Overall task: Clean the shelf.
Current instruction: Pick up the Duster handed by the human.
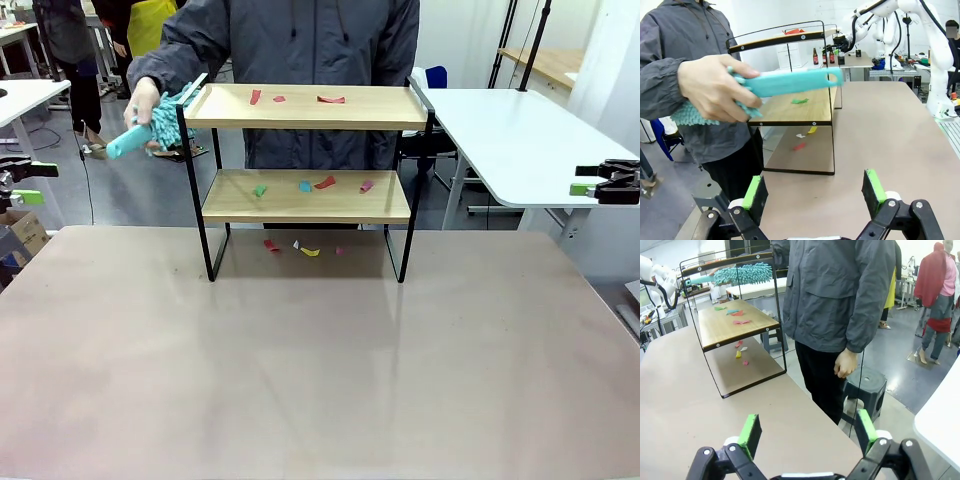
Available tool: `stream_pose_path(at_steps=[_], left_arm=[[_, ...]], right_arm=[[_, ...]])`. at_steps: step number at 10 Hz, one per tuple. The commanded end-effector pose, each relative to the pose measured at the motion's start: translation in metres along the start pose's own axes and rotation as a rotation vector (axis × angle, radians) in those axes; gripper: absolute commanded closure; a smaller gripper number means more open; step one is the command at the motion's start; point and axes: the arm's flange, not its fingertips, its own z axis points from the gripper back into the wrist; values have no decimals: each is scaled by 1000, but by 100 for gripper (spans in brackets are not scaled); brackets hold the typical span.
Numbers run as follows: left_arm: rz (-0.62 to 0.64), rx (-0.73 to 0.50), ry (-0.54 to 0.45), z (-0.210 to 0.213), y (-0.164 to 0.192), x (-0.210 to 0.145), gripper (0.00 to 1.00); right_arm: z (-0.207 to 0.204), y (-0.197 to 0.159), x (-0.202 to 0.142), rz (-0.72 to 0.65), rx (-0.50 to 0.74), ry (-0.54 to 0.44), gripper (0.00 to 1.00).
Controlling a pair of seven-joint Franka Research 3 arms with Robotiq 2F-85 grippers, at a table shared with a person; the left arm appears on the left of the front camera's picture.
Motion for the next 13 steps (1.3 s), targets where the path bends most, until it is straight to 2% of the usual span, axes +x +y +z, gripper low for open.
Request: stream_pose_path(at_steps=[1,11,12,13], left_arm=[[-9,4,0,0,0,1,0],[0,0,0,0,0,0,0],[31,11,24,5,-5,22,0],[50,70,110,10,-11,53,0]], right_arm=[[-1,0,1,12,2,-3,0],[-1,0,1,12,2,-3,0],[-1,0,1,12,2,-3,0],[-1,0,1,12,2,-3,0]])
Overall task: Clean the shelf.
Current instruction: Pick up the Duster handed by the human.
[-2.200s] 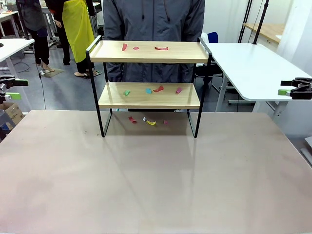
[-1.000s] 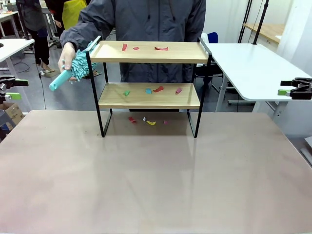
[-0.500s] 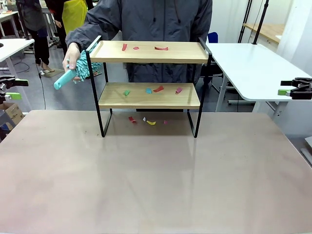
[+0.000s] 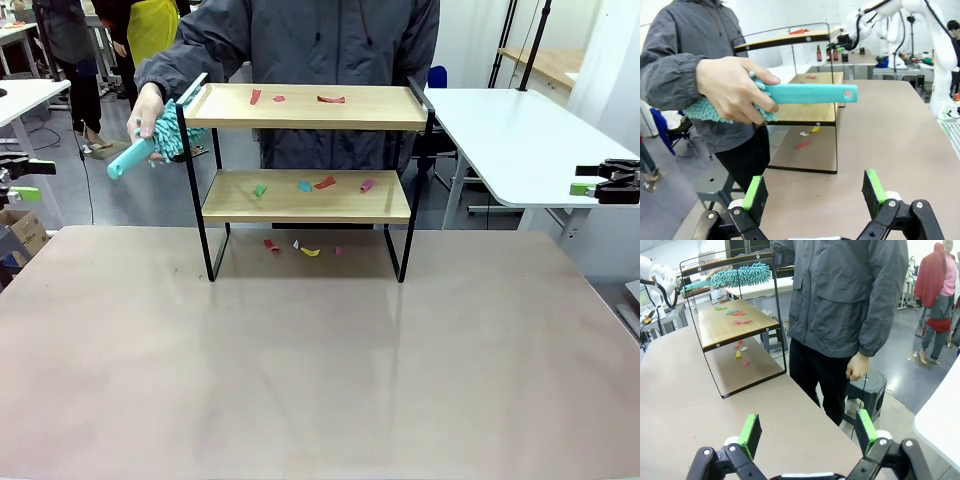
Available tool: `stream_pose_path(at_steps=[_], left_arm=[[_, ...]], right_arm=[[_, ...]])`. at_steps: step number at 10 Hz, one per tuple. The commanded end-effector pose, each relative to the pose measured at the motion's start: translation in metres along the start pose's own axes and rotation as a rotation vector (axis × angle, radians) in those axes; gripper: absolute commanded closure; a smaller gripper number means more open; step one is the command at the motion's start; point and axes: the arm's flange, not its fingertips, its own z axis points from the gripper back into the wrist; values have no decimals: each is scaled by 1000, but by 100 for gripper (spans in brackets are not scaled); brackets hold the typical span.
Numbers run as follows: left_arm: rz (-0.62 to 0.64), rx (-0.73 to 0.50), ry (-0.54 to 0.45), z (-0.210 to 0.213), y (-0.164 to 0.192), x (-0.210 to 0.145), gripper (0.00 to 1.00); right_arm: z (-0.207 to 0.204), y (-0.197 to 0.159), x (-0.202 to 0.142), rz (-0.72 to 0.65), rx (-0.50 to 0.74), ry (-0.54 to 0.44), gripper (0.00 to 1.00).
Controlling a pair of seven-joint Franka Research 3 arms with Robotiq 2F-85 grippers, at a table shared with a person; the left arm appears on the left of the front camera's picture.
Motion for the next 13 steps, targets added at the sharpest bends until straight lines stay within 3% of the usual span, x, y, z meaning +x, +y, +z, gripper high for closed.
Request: stream_pose_path(at_steps=[1,4,5,7,11,13], left_arm=[[78,110,142,10,-24,56,0],[118,218,308,9,-59,134,0],[211,309,449,-1,-73,160,0],[301,480,502,-35,-112,201,0],[344,559,535,-107,-156,236,0],[391,618,627,-137,-167,243,0]], right_arm=[[-1,0,1,12,2,-3,0],[-1,0,1,12,2,-3,0],[-1,0,1,12,2,-3,0],[-1,0,1,12,2,-3,0],[-1,0,1,12,2,-3,0],[-1,0,1,12,2,-3,0]])
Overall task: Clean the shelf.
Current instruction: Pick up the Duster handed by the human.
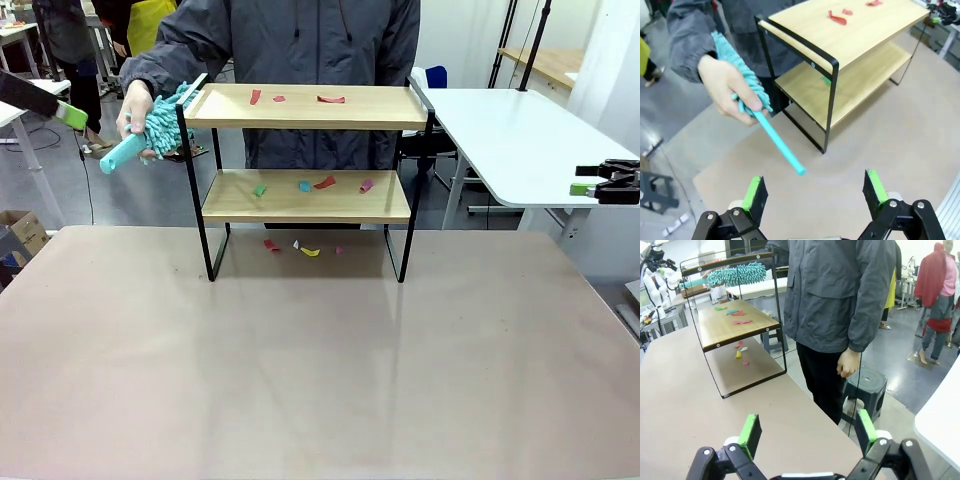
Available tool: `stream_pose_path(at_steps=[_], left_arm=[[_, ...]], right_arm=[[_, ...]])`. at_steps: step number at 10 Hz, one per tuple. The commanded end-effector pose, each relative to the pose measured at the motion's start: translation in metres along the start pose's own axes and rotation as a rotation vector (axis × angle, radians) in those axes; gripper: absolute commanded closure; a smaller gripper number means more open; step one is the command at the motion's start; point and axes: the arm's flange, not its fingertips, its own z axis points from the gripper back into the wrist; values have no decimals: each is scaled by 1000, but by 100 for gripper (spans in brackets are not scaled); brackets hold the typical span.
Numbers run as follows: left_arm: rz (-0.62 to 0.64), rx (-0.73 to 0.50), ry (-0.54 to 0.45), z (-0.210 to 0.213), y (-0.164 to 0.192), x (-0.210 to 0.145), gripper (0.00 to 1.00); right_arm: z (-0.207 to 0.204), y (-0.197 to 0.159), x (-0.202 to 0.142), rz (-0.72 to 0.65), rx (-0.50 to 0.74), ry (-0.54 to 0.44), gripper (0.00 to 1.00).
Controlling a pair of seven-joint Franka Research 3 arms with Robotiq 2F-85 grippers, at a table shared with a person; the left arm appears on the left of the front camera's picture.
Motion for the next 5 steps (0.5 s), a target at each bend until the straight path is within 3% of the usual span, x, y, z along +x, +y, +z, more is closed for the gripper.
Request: stream_pose_path(at_steps=[1,2,3,5], left_arm=[[22,47,110,-13,-11,3,0],[90,66,143,-23,-6,5,0],[5,22,45,-8,-9,3,0],[5,22,45,-8,-9,3,0]], right_arm=[[-1,0,2,13,1,-2,0],[-1,0,2,13,1,-2,0],[-1,0,2,13,1,-2,0],[-1,0,2,13,1,-2,0]])
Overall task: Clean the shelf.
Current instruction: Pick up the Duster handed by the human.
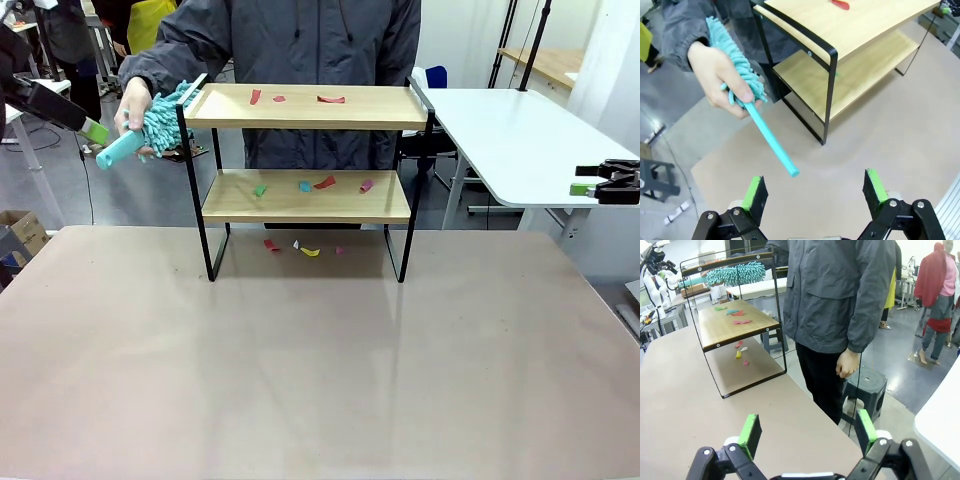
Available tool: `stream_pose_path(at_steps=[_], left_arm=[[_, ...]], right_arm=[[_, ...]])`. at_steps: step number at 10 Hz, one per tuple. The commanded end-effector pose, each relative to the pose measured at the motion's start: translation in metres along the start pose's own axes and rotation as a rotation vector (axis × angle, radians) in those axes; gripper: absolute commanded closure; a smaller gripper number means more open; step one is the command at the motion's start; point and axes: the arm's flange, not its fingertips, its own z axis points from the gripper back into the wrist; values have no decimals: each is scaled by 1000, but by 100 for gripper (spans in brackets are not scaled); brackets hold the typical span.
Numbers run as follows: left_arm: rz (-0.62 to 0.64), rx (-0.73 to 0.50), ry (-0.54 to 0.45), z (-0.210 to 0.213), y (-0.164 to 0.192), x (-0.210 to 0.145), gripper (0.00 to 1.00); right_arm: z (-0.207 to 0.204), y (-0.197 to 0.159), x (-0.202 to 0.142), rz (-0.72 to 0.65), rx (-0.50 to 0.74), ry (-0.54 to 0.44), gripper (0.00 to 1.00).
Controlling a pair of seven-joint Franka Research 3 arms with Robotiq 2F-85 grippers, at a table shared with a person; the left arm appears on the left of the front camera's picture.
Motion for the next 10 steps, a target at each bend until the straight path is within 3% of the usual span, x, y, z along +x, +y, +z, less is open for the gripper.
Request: stream_pose_path(at_steps=[1,6,10], left_arm=[[-8,4,-18,4,1,-3,0],[44,83,112,-22,-19,23,0],[133,267,158,-53,-16,30,0]], right_arm=[[-1,0,2,13,1,-1,0],[-1,0,2,13,1,-1,0],[-1,0,2,13,1,-1,0]])
